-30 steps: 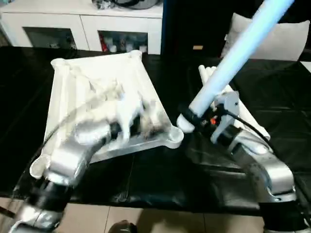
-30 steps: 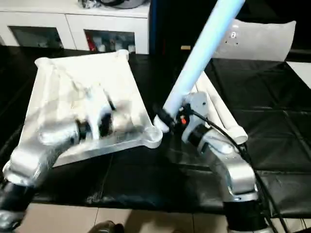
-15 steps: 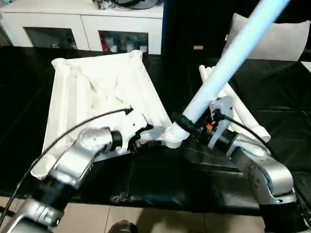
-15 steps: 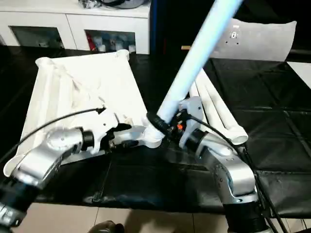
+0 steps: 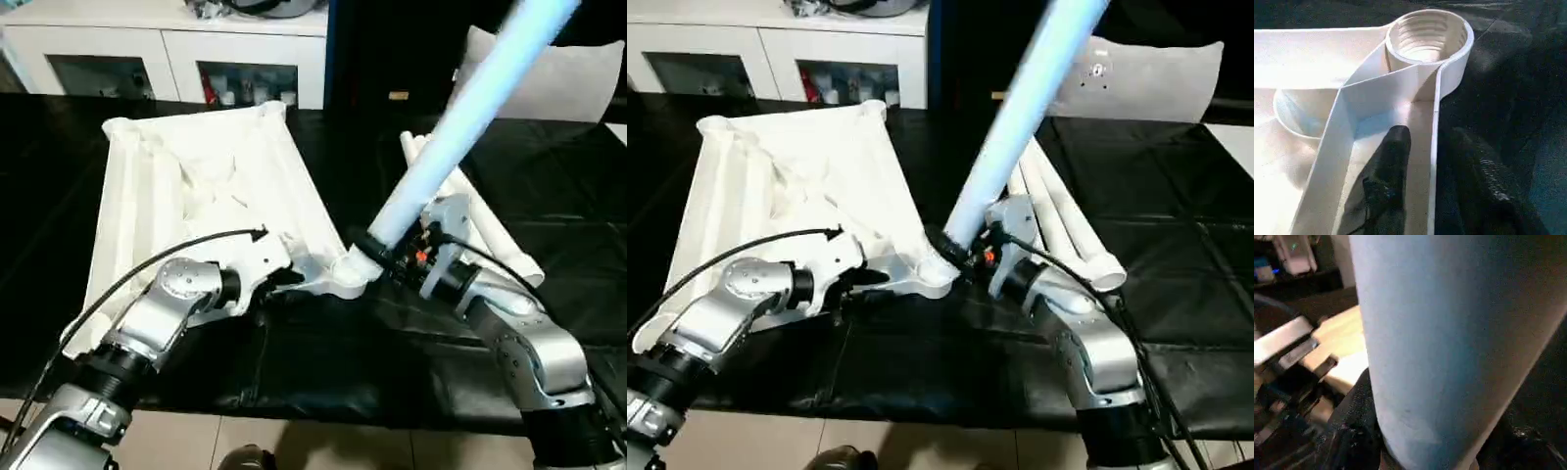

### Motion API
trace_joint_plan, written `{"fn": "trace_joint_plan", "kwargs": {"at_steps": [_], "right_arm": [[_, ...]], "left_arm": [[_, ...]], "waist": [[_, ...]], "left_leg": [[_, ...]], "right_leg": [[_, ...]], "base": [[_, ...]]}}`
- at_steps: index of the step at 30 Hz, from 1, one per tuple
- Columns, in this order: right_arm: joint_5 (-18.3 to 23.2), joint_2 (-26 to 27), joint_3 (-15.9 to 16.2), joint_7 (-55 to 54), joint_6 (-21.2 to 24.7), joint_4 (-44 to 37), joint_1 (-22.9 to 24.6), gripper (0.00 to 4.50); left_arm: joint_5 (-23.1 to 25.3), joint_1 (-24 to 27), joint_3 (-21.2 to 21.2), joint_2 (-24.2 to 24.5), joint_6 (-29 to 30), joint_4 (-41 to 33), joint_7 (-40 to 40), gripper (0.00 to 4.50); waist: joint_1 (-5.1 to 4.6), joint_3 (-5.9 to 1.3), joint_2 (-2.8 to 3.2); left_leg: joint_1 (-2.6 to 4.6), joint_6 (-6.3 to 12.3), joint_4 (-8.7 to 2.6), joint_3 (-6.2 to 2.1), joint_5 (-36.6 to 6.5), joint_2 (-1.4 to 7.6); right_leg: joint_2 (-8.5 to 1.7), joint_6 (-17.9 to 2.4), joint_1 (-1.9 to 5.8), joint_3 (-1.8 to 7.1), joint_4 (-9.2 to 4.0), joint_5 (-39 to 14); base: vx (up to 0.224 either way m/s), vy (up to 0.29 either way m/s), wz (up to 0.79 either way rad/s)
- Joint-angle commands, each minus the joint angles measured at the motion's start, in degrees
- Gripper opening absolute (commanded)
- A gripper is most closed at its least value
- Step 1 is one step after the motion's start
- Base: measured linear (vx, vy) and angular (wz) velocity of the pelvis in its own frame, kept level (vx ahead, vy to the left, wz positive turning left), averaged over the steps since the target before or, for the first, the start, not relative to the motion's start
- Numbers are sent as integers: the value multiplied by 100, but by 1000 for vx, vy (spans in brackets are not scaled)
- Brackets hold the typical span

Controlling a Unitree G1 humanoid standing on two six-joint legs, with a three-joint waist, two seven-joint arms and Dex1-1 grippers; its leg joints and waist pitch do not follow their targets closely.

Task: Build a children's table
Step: Insert table leg to table base

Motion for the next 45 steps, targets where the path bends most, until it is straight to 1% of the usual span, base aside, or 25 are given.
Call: {"fn": "trace_joint_plan", "kwargs": {"at_steps": [1, 4, 7, 8, 9, 12, 13, 15, 18, 19, 20, 21, 22, 24, 25, 27, 28, 30, 31, 34, 35, 39, 43, 44, 45], "right_arm": [[-29, -36, 25, 34, 43, -3, -81, 193], [-116, -42, 94, 38, 118, 78, -145, 193], [-137, -46, 130, 80, 144, 126, -203, 193], [-165, -70, 179, 75, 190, 156, -246, 193], [-171, -77, 205, 95, 216, 182, -276, 193], [-183, -109, 273, 185, 263, 223, -330, 193], [-190, -108, 280, 188, 269, 241, -345, 193], [-242, -137, 339, 242, 265, 325, -404, 193], [-420, -160, 446, 270, 193, 555, -550, 193], [-422, -154, 442, 267, 210, 578, -574, 193], [-427, -146, 429, 247, 250, 608, -602, 193], [-442, -151, 426, 229, 308, 654, -636, 193], [-447, -154, 427, 226, 322, 666, -644, 193], [-480, -166, 437, 223, 350, 752, -690, 193], [-484, -169, 438, 226, 353, 784, -705, 193], [-441, -197, 471, 329, 434, 809, -717, 193], [-408, -213, 499, 409, 480, 803, -708, 193], [-414, -237, 570, 516, 585, 786, -653, 193], [-427, -242, 589, 530, 599, 784, -635, 193], [-436, -235, 622, 540, 651, 817, -607, 193], [-434, -220, 634, 563, 644, 859, -602, 193], [-486, -171, 647, 578, 588, 1009, -633, 193], [-509, -152, 663, 635, 603, 1112, -681, 193], [-519, -154, 675, 661, 605, 1149, -695, 193], [-521, -159, 686, 684, 614, 1166, -702, 193]], "left_arm": [[91, -78, -28, 4, -49, 73, -69, 128], [138, -113, -21, -32, -120, 194, -119, 98], [135, -130, -10, -73, -127, 261, -133, 71], [194, -162, -50, -79, -155, 343, -151, 52], [238, -186, -65, -92, -177, 419, -158, 52], [297, -227, -99, -96, -180, 531, -207, 18], [316, -237, -108, -93, -182, 554, -228, 18], [384, -274, -144, -85, -199, 639, -289, 2], [525, -351, -265, -50, -336, 747, -465, 0], [523, -357, -267, -53, -344, 743, -502, 0], [534, -363, -282, -48, -373, 731, -563, 0], [567, -357, -340, -11, -461, 689, -686, 0], [578, -354, -359, 2, -493, 677, -720, 0], [566, -292, -457, 83, -796, 563, -1011, 0], [547, -270, -479, 104, -886, 527, -1118, 0], [580, -265, -539, 145, -859, 442, -1202, 0], [602, -277, -527, 131, -850, 437, -1165, 0], [624, -318, -460, 65, -875, 483, -1105, 0], [628, -325, -455, 58, -889, 494, -1109, 0], [635, -338, -458, 63, -923, 476, -1120, 0], [635, -336, -455, 69, -978, 459, -1168, 0], [572, -279, -493, 95, -1061, 280, -1369, 0], [516, -232, -493, 77, -1021, 105, -1477, 0], [513, -233, -497, 68, -1039, 86, -1503, 0], [490, -230, -497, 60, -1036, 65, -1541, 0]], "waist": [[-25, -421, 39], [-25, -417, 22], [-25, -413, 28], [-22, -413, 24], [-22, -415, 24], [-18, -405, 25], [-18, -404, 25], [-27, -406, 1], [-27, -414, -3], [-26, -411, -18], [-24, -413, -14], [-19, -416, -23], [-14, -424, -16], [-21, -431, -35], [-12, -434, -20], [-2, -423, -32], [4, -422, -27], [6, -409, -35], [2, -396, -37], [-3, -383, -38], [-7, -381, -41], [-7, -382, -42], [-4, -383, -40], [-5, -377, -39], [-8, -367, -50]], "left_leg": [[214, -247, -458, -155, -1549, 405], [218, -253, -458, -151, -1556, 403], [223, -275, -460, -150, -1612, 405], [223, -272, -459, -150, -1605, 406], [222, -276, -460, -150, -1589, 401], [228, -288, -464, -151, -1671, 407], [227, -306, -473, -159, -1707, 413], [229, -313, -470, -156, -1731, 408], [219, -287, -463, -155, -1624, 405], [215, -272, -457, -147, -1573, 406], [213, -268, -456, -147, -1555, 408], [217, -245, -454, -144, -1522, 412], [212, -218, -452, -146, -1443, 415], [203, -180, -448, -142, -1345, 412], [207, -159, -440, -133, -1286, 412], [217, -126, -437, -121, -1249, 415], [211, -108, -439, -123, -1245, 418], [215, -100, -445, -124, -1314, 423], [209, -115, -455, -127, -1358, 425], [233, -184, -468, -131, -1527, 431], [230, -202, -471, -133, -1561, 428], [219, -207, -476, -136, -1511, 428], [221, -169, -473, -130, -1437, 433], [223, -171, -473, -128, -1483, 432], [224, -173, -477, -125, -1510, 430]], "right_leg": [[-475, -1258, 139, 209, -429, -690], [-473, -1278, 132, 208, -439, -745], [-477, -1284, 126, 210, -438, -827], [-477, -1275, 123, 214, -444, -843], [-473, -1267, 126, 213, -442, -842], [-483, -1245, 117, 216, -454, -980], [-489, -1236, 119, 215, -454, -1037], [-490, -1238, 114, 215, -461, -1078], [-492, -1246, 122, 213, -453, -1011], [-499, -1261, 121, 217, -452, -986], [-501, -1264, 126, 217, -448, -977], [-502, -1259, 126, 216, -446, -963], [-499, -1264, 130, 215, -437, -865], [-493, -1289, 141, 209, -422, -703], [-492, -1309, 134, 208, -419, -613], [-486, -1346, 125, 208, -408, -500], [-486, -1361, 134, 202, -398, -484], [-494, -1355, 135, 202, -406, -581], [-499, -1329, 132, 204, -417, -702], [-506, -1279, 107, 211, -443, -971], [-503, -1268, 107, 214, -447, -1018], [-504, -1259, 108, 213, -439, -925], [-502, -1323, 105, 209, -427, -752], [-504, -1329, 104, 210, -434, -803], [-500, -1320, 98, 211, -441, -860]], "base": [[0, 0, 0], [0, 0, 0], [0, 0, 0], [0, 0, 0], [0, 0, 0], [0, 0, 0], [0, 0, 0], [0, 0, 0], [0, 0, 0], [0, 0, 0], [0, 0, 0], [0, 0, 0], [0, 0, 0], [0, 0, 0], [0, 0, 0], [0, 0, 0], [0, 0, 0], [0, 0, 0], [0, 0, 0], [0, 0, 0], [0, 0, 0], [0, 0, 0], [0, 0, 0], [0, 0, 0], [0, 0, 0]]}}
